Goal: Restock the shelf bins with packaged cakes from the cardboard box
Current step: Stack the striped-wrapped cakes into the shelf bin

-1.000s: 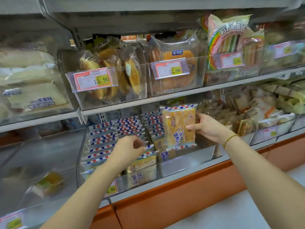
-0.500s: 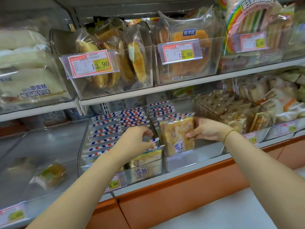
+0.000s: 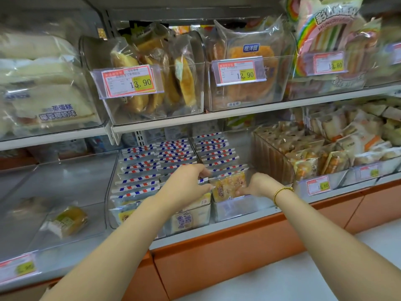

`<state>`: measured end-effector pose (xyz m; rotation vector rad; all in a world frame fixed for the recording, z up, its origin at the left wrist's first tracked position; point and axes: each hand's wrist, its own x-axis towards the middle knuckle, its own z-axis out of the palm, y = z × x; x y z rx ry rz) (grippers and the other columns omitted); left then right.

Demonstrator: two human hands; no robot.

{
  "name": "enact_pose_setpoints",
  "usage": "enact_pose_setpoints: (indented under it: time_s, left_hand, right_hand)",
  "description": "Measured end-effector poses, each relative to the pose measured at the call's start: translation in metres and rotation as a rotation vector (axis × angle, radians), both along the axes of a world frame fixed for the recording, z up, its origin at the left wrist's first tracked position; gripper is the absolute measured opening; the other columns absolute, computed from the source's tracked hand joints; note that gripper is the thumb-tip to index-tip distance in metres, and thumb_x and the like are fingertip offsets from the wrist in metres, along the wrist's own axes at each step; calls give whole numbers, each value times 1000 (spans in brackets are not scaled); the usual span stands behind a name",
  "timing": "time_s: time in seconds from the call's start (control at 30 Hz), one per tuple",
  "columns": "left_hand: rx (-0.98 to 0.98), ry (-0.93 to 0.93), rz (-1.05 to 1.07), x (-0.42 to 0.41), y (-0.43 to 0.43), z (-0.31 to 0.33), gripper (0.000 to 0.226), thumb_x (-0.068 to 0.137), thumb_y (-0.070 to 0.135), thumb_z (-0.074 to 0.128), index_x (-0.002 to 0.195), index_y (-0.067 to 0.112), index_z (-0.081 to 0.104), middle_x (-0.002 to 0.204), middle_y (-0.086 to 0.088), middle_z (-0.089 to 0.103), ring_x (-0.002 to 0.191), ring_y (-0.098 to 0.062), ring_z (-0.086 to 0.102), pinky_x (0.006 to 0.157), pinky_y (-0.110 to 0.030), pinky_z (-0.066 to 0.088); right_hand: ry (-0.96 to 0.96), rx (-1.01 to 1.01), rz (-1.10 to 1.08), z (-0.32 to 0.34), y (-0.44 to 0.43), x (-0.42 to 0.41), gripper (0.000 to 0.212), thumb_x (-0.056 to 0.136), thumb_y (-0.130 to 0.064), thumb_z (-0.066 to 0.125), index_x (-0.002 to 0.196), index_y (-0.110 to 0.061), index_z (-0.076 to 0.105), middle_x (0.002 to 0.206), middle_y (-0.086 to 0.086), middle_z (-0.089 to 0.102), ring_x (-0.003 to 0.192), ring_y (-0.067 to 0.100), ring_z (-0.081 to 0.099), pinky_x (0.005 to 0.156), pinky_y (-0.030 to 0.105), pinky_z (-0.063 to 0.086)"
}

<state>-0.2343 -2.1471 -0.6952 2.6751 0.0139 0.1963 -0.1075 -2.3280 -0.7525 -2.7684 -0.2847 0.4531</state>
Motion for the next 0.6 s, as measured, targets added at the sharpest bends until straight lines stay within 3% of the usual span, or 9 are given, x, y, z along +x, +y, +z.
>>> enact_pose_setpoints:
  time_s: [0.1,0.13,0.2,0.27,0.3,0.37,0.47,0.6]
  left_hand:
    - [18,-48,17,-20,13,7,38,92,30,62,129,25,55,128,10,58,115,-4,53,96,-19,41]
    - [13,-73,24,-31,20,9,37,91,30,62,128,26,55,125,12,59,112,-2,53,95,-17,40]
    - [-26,-123,41,-57,38,12,33,90,29,63,123,30,56,115,17,59,103,4,53,91,-10,40]
    - [-83,-155,78,-88,56,12,22,88,27,66,109,32,59,102,20,62,92,7,57,84,-8,44]
    - [-99,-154,103,-103,65,11,14,87,26,68,98,31,61,95,19,64,87,5,60,80,-10,48]
    - [-115,-131,170,-136,83,5,10,83,25,72,82,27,63,83,12,67,79,0,63,75,-19,52]
    - [-122,-94,233,-191,112,-7,18,76,39,71,72,27,58,75,9,67,74,-4,64,73,-23,53]
    - [-98,44,391,-275,162,-22,16,80,23,74,74,22,59,77,7,66,74,-4,62,71,-21,50]
  right_hand:
    - [-61,41,-13,9,-2,-7,47,87,-46,65,106,-5,59,90,4,59,81,20,56,71,29,49]
    - [-132,64,-23,12,-2,-11,43,87,-45,66,102,-5,58,94,3,62,82,21,59,74,31,52]
    - [-363,99,-39,21,1,-27,46,86,-43,66,113,-7,56,106,7,63,90,24,63,78,37,55]
    - [-561,194,-4,38,10,-52,41,89,-42,63,117,-15,52,108,3,60,92,22,63,74,33,53]
    - [-599,258,32,48,18,-68,33,90,-43,61,110,-18,53,100,-1,61,87,18,62,70,31,51]
    - [-582,362,148,65,39,-102,27,91,-45,58,85,-19,58,75,-6,61,69,11,59,63,27,48]
    - [-538,353,467,71,87,-160,46,91,-48,54,57,-18,49,51,-4,46,52,8,44,53,21,32]
    - [-401,383,799,52,159,-233,37,89,-50,56,62,-25,48,51,-4,45,52,7,42,55,30,32]
